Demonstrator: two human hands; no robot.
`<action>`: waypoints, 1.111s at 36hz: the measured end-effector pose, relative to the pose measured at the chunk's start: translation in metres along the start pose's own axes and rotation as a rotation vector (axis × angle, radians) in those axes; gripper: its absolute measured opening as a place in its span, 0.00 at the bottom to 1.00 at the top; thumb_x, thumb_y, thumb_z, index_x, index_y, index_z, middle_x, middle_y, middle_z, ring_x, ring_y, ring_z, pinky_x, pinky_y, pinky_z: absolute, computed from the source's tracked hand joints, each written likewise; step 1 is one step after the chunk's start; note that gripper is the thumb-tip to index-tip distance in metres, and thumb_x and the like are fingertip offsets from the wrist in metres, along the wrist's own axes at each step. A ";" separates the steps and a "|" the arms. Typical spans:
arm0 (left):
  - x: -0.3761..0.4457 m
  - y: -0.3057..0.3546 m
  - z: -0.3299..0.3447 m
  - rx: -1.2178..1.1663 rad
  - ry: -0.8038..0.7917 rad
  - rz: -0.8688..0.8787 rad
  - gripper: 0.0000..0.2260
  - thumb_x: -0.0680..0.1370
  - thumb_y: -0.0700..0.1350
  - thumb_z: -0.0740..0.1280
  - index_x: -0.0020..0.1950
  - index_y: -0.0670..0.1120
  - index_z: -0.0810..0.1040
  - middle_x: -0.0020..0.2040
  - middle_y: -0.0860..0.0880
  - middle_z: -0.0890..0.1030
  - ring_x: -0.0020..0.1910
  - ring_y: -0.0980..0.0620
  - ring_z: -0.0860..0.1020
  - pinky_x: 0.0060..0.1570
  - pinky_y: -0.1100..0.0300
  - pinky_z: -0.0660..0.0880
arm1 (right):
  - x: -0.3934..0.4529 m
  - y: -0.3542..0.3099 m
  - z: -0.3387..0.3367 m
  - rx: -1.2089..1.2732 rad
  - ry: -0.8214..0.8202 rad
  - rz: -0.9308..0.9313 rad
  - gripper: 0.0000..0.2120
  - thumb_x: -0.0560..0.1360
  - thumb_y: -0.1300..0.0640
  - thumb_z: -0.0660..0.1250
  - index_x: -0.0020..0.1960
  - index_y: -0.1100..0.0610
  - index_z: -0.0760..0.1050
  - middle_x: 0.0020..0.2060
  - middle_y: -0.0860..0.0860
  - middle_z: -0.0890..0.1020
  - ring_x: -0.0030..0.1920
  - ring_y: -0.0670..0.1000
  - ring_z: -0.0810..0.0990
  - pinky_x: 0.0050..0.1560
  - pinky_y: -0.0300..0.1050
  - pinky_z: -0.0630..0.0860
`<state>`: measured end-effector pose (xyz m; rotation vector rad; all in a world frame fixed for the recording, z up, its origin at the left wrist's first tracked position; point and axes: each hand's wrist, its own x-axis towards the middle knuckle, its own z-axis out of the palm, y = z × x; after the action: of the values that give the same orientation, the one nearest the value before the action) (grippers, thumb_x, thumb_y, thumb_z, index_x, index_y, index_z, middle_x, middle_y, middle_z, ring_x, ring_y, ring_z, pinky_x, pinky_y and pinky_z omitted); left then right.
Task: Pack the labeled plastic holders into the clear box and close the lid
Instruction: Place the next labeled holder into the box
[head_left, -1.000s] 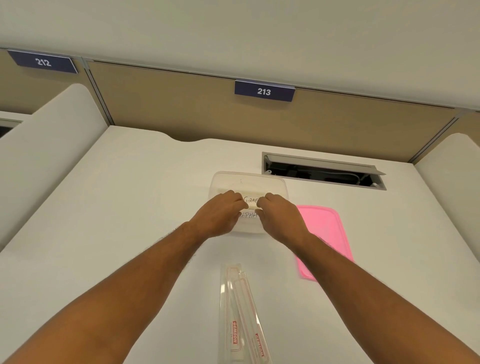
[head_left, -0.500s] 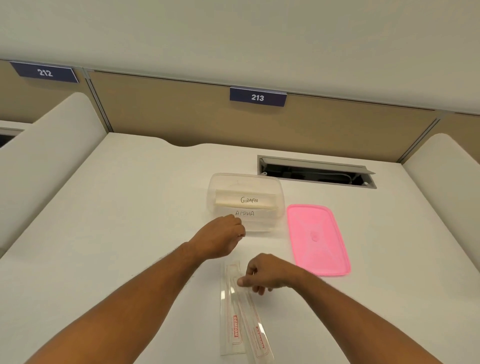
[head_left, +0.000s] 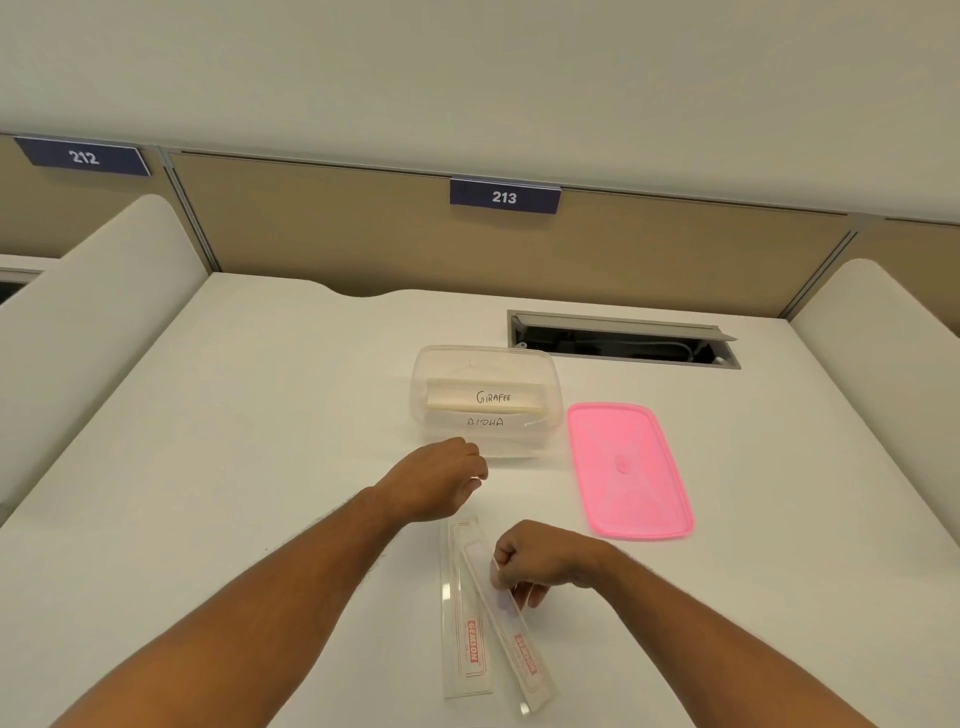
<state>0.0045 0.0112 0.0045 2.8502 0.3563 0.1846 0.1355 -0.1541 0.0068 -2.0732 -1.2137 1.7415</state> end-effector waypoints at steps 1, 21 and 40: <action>-0.001 0.001 0.000 0.002 -0.004 -0.002 0.09 0.81 0.46 0.64 0.59 0.50 0.80 0.54 0.54 0.81 0.54 0.54 0.75 0.48 0.61 0.73 | -0.002 0.000 -0.003 0.019 0.005 -0.006 0.03 0.74 0.60 0.69 0.43 0.59 0.77 0.44 0.56 0.86 0.44 0.55 0.85 0.44 0.44 0.82; 0.001 0.013 0.003 0.071 -0.051 0.225 0.40 0.69 0.44 0.77 0.76 0.54 0.60 0.75 0.52 0.66 0.72 0.50 0.66 0.69 0.57 0.64 | -0.019 0.009 -0.068 0.387 0.121 -0.078 0.13 0.83 0.58 0.59 0.55 0.60 0.82 0.37 0.52 0.80 0.35 0.48 0.76 0.39 0.41 0.74; 0.018 0.010 -0.022 0.021 -0.099 0.106 0.27 0.76 0.52 0.71 0.73 0.49 0.68 0.65 0.50 0.77 0.62 0.51 0.73 0.58 0.58 0.73 | -0.019 -0.010 -0.095 0.172 0.323 -0.113 0.08 0.81 0.59 0.64 0.52 0.61 0.80 0.36 0.53 0.84 0.30 0.46 0.77 0.36 0.40 0.74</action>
<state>0.0203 0.0122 0.0296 2.8873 0.1888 0.0596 0.2154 -0.1262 0.0555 -2.0405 -1.0252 1.3445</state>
